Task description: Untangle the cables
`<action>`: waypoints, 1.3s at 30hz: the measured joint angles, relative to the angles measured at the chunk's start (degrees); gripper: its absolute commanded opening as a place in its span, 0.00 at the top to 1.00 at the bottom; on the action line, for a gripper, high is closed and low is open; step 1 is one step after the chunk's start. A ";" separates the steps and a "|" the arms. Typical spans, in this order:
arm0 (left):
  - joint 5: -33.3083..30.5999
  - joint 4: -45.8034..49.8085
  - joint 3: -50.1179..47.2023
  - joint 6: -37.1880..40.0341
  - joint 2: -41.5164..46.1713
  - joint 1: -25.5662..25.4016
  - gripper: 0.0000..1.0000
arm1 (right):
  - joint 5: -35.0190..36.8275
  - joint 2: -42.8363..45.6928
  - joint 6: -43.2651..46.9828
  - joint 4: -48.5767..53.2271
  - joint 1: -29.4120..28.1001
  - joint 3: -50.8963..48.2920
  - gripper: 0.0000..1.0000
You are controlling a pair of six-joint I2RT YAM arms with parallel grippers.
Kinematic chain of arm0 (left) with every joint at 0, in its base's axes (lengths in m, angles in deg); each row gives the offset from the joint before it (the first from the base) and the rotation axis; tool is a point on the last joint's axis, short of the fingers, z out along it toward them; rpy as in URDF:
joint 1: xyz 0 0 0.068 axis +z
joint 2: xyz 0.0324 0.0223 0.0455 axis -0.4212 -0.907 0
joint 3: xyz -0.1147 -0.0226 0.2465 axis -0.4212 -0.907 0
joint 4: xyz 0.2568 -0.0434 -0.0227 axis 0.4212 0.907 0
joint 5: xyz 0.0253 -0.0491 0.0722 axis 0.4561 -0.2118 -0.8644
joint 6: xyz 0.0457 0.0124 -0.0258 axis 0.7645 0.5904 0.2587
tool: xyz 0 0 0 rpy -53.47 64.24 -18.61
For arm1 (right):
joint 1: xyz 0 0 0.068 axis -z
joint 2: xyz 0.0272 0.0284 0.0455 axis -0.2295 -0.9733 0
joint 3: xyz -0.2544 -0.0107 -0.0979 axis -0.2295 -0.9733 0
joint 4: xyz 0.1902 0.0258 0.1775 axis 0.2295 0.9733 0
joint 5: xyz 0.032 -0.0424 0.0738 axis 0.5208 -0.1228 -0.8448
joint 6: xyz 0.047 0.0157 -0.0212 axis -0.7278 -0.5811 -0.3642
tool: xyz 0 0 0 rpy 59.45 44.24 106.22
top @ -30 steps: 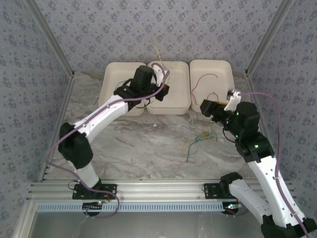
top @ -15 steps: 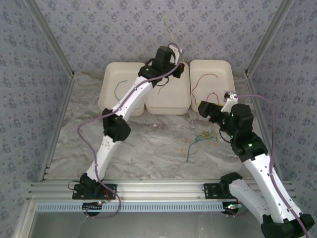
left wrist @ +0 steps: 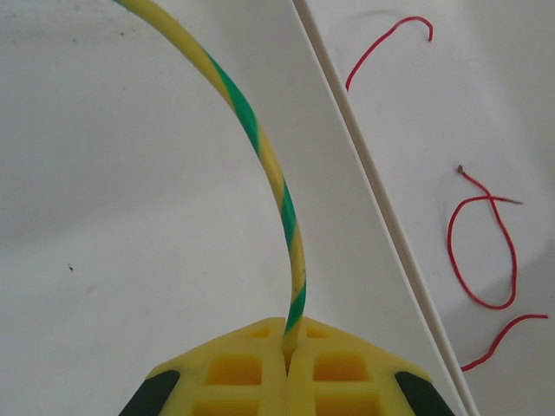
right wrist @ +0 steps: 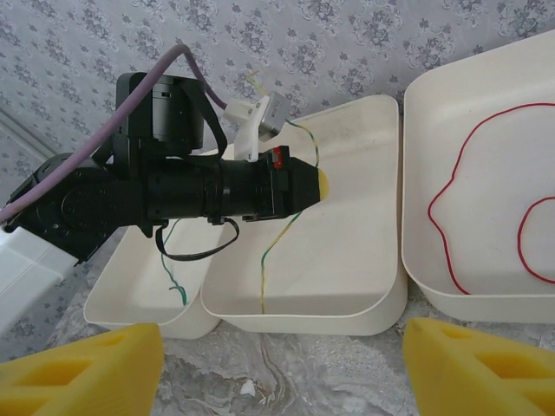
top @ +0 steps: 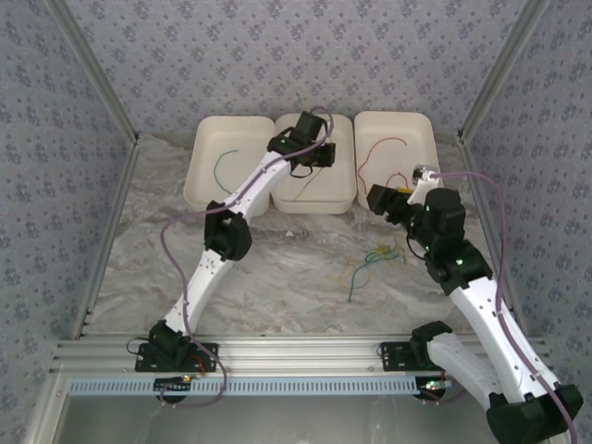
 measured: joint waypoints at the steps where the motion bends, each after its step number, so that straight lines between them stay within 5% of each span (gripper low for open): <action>1: 0.68 0.09 -0.04 -1.22 -0.04 0.17 1.00 | 0.00 -0.04 0.00 -0.22 0.00 -0.17 0.25; 7: 4.37 -0.09 -0.09 -6.29 -0.59 0.63 0.99 | 0.00 -0.42 -0.02 -0.31 0.00 -0.76 0.25; 10: 6.21 -0.46 -0.09 -7.58 -1.22 0.68 0.72 | -0.02 -0.79 -0.02 -0.37 0.00 -0.76 0.25; 14: 8.26 -0.81 -0.26 -8.59 -1.66 0.44 0.57 | -0.04 -2.40 -0.07 -0.37 0.22 -0.76 0.25; 22: 4.66 1.38 -0.37 -8.57 0.22 -1.38 0.48 | -0.04 -3.48 -0.50 0.20 1.44 -0.83 0.25; 31: -9.86 7.56 -2.97 -8.04 14.32 -2.84 0.51 | 1.99 -1.07 -0.98 6.32 3.17 -0.83 0.29; 35: -15.69 6.75 -12.96 -7.13 26.23 -5.03 0.52 | 4.02 0.20 -2.97 10.62 5.11 -2.34 0.30; 39: -18.38 -3.63 -41.92 -8.37 46.07 -8.24 0.54 | 4.44 0.79 -5.01 14.05 7.37 -6.56 0.31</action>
